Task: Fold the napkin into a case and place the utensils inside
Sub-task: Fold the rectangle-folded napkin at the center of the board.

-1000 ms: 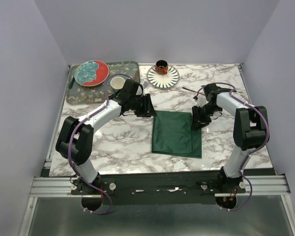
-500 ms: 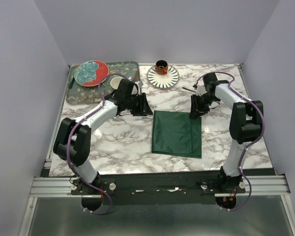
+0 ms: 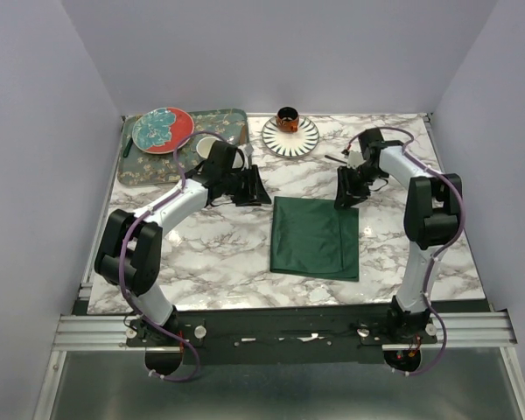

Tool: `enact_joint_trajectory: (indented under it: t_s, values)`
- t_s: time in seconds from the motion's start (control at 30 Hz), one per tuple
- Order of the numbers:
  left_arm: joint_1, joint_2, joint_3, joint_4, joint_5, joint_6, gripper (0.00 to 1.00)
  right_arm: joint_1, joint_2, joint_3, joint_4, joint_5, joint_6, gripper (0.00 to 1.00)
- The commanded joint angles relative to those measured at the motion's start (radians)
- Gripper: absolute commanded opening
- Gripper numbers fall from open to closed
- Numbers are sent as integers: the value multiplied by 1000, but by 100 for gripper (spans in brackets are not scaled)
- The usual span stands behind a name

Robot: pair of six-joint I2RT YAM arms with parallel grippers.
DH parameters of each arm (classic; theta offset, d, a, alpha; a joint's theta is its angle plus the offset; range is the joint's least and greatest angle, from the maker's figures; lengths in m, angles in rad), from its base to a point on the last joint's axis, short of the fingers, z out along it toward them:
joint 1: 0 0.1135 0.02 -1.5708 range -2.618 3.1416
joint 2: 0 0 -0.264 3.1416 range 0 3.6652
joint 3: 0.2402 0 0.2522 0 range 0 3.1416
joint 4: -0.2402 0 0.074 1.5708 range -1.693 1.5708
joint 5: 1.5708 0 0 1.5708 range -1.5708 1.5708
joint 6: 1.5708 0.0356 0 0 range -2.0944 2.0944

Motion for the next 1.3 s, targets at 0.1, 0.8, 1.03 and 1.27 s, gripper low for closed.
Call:
enact_joint_trajectory:
  t_s: [0.1, 0.8, 1.03, 1.27]
  values:
    - [14, 1, -6, 28, 36, -14, 51, 19, 48, 26, 5, 2, 14, 45]
    - [29, 17, -10, 39, 48, -32, 51, 33, 45, -8, 1, 19, 14, 16]
    - [35, 17, -18, 40, 46, -32, 51, 33, 5, -18, -6, 48, -6, 2]
    - [37, 15, -24, 47, 53, -37, 51, 33, 4, 2, -29, 88, -18, 15]
